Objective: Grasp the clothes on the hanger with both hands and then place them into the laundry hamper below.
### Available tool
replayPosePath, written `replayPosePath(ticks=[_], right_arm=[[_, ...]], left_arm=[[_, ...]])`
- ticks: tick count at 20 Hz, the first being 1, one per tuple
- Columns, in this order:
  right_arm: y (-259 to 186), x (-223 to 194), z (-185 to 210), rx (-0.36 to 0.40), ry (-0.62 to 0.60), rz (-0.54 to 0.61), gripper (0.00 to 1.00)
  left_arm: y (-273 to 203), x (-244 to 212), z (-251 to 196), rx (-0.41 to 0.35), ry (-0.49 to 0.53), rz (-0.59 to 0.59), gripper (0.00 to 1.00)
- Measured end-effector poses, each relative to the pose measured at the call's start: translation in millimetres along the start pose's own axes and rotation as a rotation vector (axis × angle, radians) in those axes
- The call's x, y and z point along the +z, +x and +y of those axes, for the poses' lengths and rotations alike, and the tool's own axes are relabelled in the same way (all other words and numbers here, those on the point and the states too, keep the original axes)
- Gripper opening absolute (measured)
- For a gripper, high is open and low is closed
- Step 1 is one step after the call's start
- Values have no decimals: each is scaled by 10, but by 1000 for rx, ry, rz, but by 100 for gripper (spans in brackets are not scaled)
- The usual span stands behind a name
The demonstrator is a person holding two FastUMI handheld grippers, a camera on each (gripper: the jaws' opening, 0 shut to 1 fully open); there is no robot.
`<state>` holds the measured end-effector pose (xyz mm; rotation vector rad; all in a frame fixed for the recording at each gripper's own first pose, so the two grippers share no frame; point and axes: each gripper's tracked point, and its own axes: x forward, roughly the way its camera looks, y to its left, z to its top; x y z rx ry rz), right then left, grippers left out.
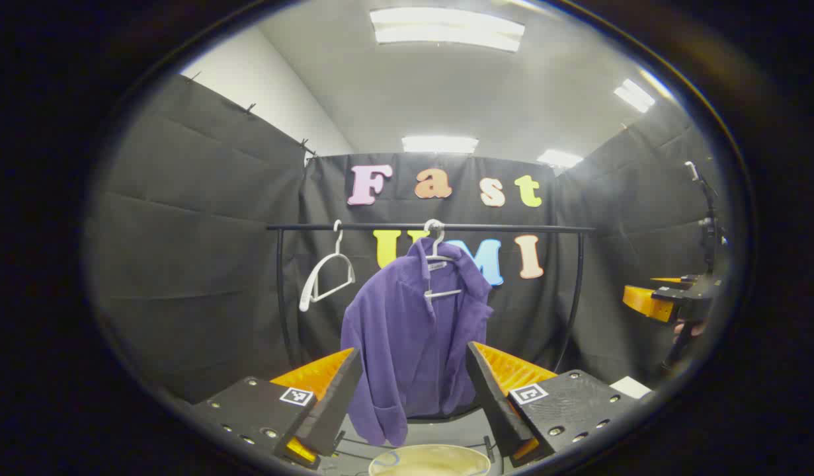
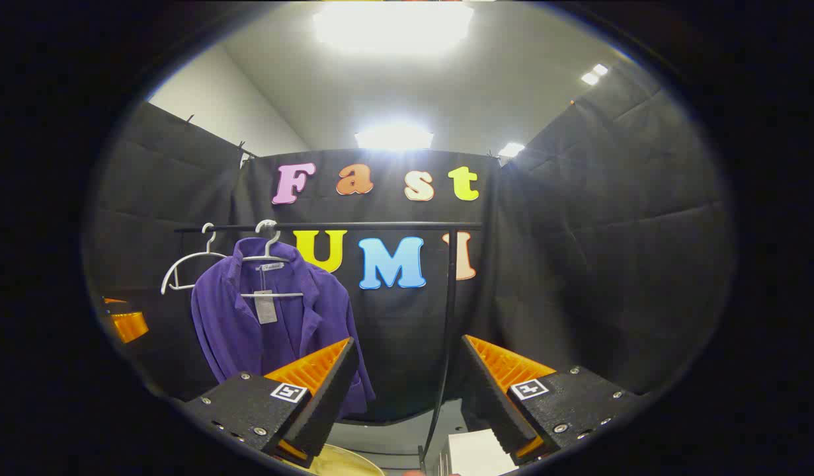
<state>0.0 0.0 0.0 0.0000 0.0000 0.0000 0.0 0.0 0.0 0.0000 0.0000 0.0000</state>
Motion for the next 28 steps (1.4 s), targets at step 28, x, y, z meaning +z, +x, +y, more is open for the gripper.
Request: replayPosePath(ticks=[28], right_arm=[[1354, 29, 1224, 325, 186, 147, 95]], left_arm=[[1152, 16, -221, 98, -181, 85, 97]])
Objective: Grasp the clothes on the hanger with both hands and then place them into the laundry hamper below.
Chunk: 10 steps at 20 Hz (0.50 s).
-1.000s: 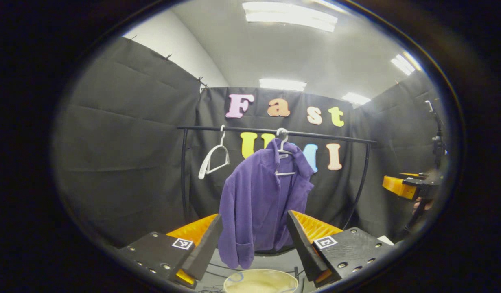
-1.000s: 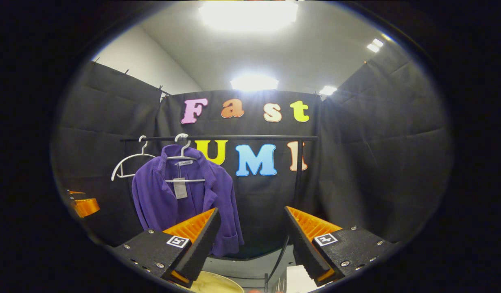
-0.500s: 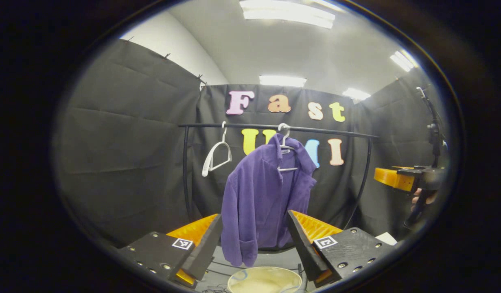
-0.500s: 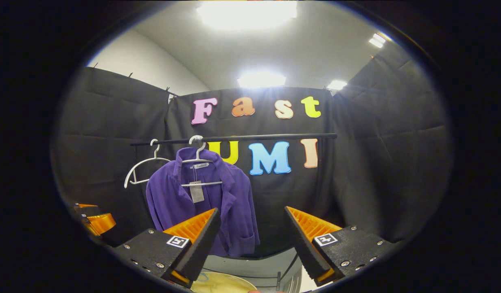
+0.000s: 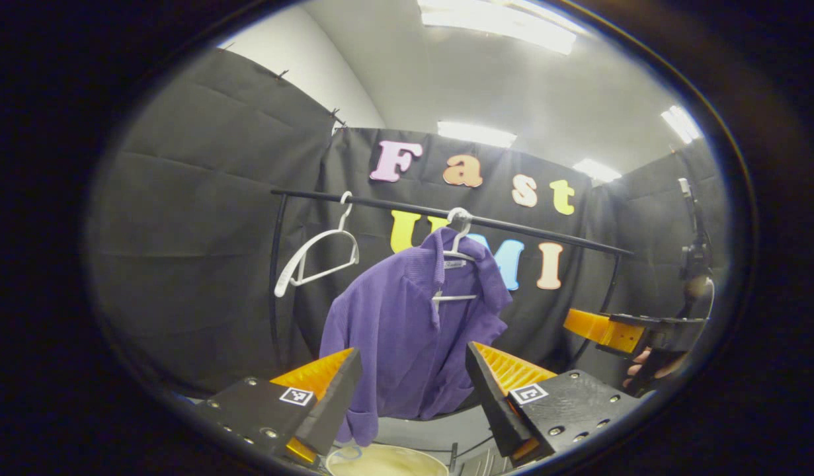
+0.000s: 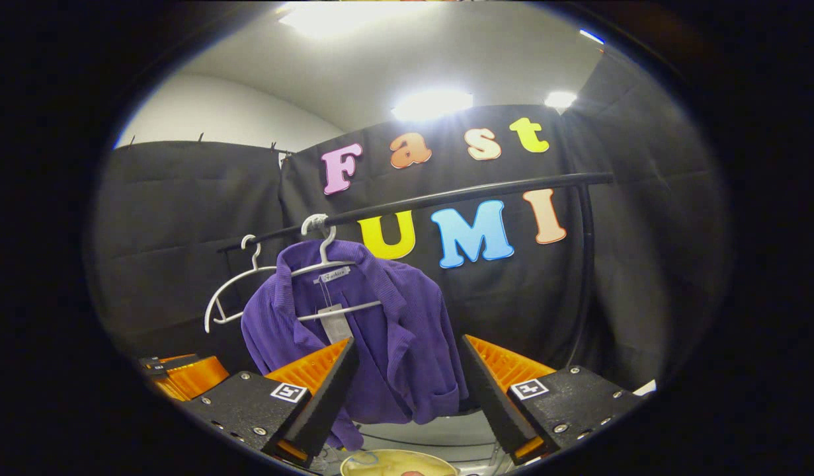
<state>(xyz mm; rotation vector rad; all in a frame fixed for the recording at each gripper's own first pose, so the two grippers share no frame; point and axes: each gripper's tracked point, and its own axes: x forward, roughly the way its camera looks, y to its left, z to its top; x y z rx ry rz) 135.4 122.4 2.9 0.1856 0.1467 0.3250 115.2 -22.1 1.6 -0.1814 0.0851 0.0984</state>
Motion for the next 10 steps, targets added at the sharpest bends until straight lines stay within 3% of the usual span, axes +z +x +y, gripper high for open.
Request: replayPosePath(ticks=[1, 2, 4, 5, 6, 9, 10], right_arm=[[149, 14, -37, 7, 1, -1, 95], [317, 34, -77, 13, -5, -1, 95], [653, 51, -93, 39, -20, 0, 95], [844, 27, -90, 51, -28, 3, 95], [1020, -5, -104, 62, -33, 7, 95], [1469, -209, -83, 110, -31, 51, 95], [1574, -278, -66, 129, -28, 70, 95]], left_arm=[[149, -18, -41, 16, 2, 9, 97], [329, -41, -67, 32, 8, 18, 91], [663, -89, -100, 72, 16, 34, 91], [817, -108, -99, 99, 20, 38, 96], [972, -120, -105, 125, 27, 38, 91], [1352, -129, -95, 207, 50, 26, 91], [1472, -142, -114, 223, 51, 23, 85]])
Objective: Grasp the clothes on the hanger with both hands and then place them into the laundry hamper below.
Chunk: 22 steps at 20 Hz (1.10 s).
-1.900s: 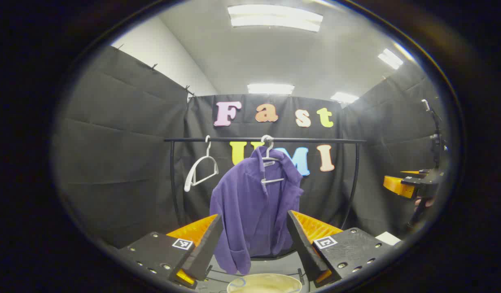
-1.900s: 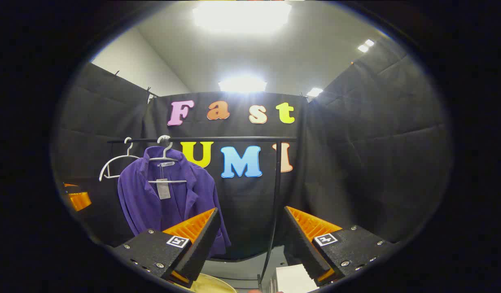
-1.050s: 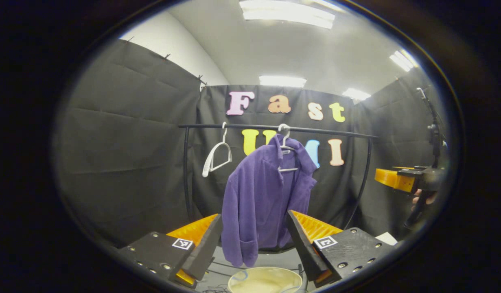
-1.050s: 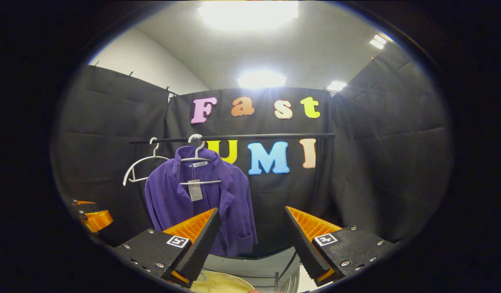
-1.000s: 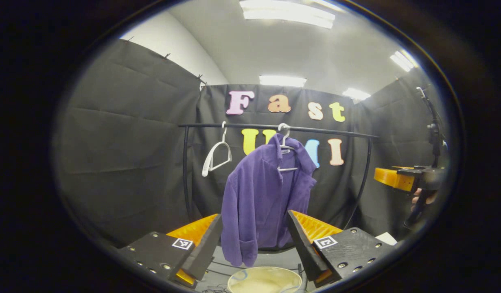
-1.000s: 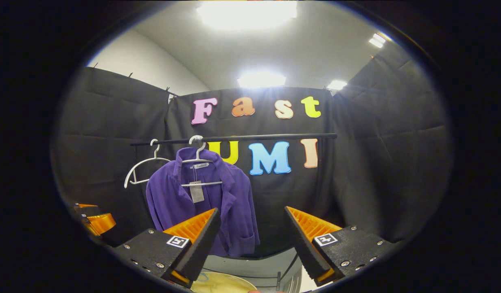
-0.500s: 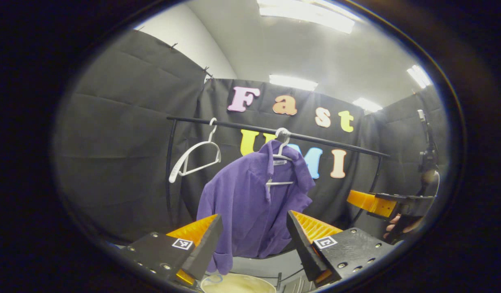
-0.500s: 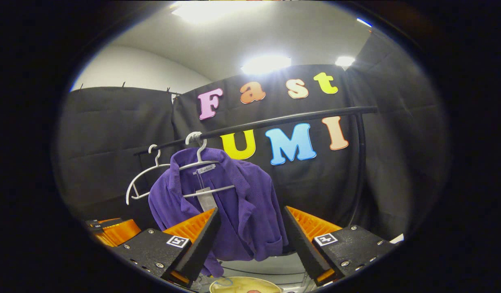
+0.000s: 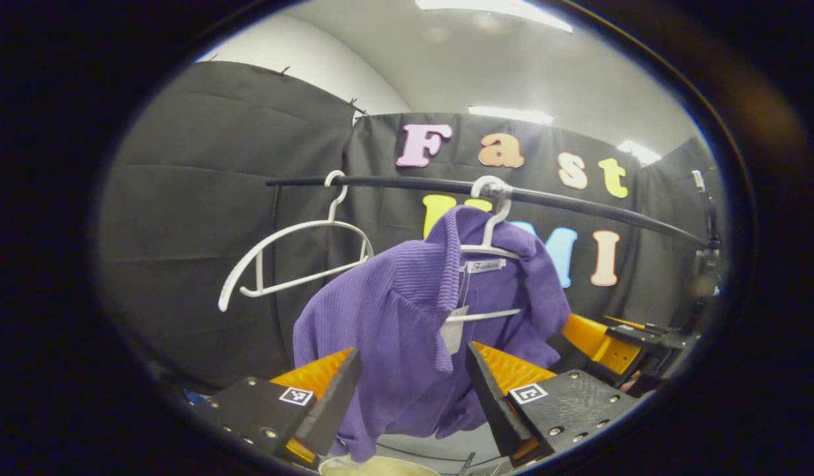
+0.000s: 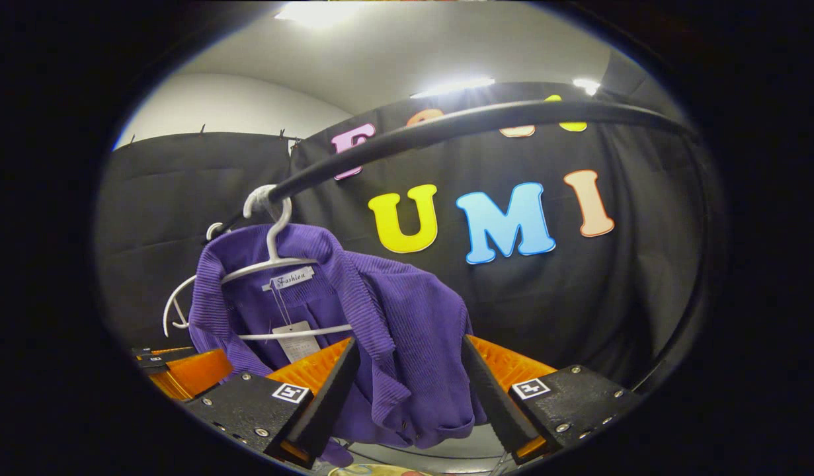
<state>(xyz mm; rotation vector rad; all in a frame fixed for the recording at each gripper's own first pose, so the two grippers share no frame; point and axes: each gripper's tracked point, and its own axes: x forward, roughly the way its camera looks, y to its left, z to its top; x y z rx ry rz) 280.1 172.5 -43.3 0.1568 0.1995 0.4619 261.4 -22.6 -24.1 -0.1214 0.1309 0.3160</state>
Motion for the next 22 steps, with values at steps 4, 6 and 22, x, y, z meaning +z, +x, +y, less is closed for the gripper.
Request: replayPosePath(ticks=[4, 6, 22], right_arm=[[369, -106, -36, 22, -24, -6, 95], [512, -121, -72, 22, -54, -22, 95], [644, -18, -6, 211, -15, -80, 0]], left_arm=[[364, -60, 39, 125, 25, -8, 96], [475, -112, 127, 202, 30, -8, 91], [479, -105, 257, 152, 10, -50, 10]])
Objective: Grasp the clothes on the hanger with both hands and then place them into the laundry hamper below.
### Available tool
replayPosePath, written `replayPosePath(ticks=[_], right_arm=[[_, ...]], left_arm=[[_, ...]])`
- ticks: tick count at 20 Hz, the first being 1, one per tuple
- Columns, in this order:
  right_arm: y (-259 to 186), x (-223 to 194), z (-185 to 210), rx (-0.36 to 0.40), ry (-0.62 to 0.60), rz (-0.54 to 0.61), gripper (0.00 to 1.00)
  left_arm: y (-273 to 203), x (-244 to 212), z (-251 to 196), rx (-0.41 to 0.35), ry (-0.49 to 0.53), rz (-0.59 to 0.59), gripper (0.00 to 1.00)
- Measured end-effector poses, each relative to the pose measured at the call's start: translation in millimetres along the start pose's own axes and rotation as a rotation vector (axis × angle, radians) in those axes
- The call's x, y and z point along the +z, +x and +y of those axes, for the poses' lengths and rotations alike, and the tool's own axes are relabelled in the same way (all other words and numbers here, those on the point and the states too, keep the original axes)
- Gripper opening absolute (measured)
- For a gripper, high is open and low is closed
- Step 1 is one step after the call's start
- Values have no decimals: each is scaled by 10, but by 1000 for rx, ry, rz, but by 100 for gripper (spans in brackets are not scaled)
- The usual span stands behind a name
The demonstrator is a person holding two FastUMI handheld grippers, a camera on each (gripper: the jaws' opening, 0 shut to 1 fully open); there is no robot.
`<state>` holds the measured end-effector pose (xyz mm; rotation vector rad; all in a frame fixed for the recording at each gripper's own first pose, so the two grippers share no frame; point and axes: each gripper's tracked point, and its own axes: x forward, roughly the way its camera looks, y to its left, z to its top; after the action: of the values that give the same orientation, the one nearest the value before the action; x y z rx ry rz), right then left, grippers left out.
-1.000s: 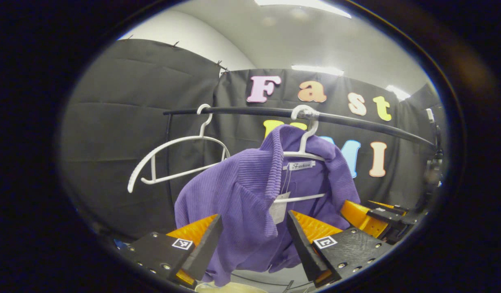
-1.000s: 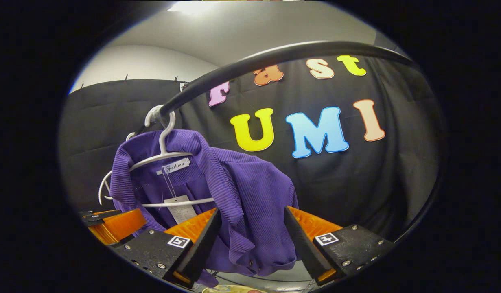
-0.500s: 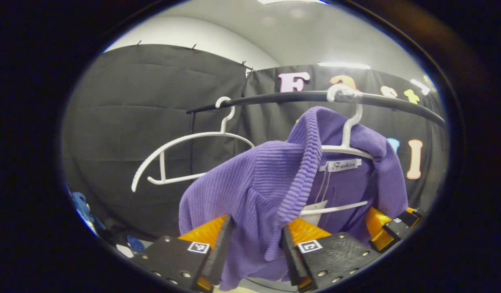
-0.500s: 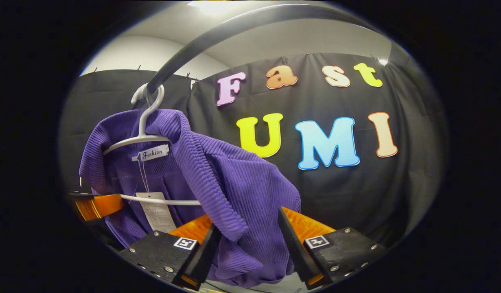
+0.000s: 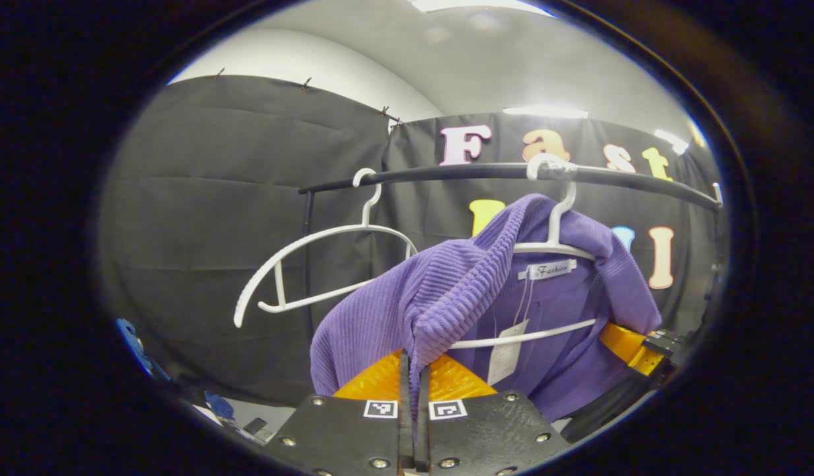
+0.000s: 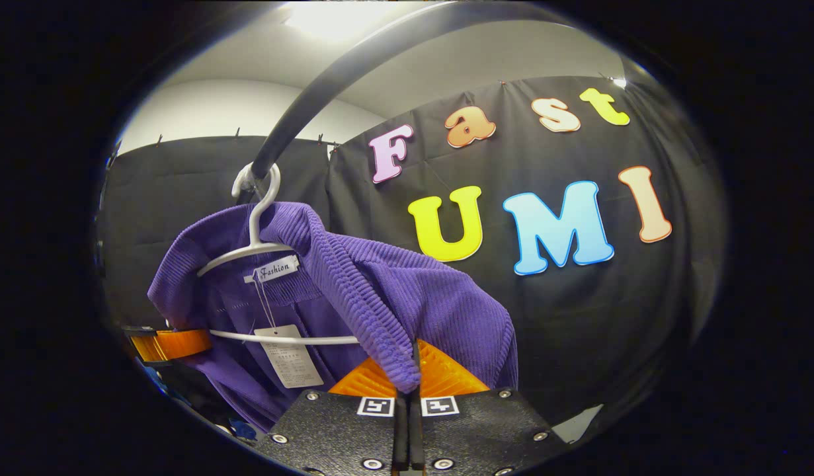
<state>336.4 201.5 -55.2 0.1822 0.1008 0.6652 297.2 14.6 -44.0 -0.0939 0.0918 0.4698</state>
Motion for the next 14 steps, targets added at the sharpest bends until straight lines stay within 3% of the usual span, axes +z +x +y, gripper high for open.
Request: replayPosePath(ticks=[1, 2, 3, 6, 9, 11, 14], right_arm=[[10, 3, -17, -1, 1, 3, 0], [7, 26, -43, -13, -14, 0, 0], [-24, 47, -60, -30, -30, -6, 0], [-178, 197, -46, -102, -50, -46, 0], [-239, 300, -66, -166, -60, -71, 0], [-290, 383, -78, -199, -60, -89, 0], [-306, 436, -47, -225, -81, -99, 0]], left_arm=[[-36, 29, -1, -24, -4, -3, 2], [-69, 65, -3, -44, -8, -9, 9], [-113, 110, 0, -65, -19, -16, 2], [-319, 314, 89, -124, -36, -57, 2], [-411, 536, 265, -144, -19, -100, 9], [-433, 724, 400, -146, -25, -143, 0], [-373, 870, 594, -142, -46, -173, 9]])
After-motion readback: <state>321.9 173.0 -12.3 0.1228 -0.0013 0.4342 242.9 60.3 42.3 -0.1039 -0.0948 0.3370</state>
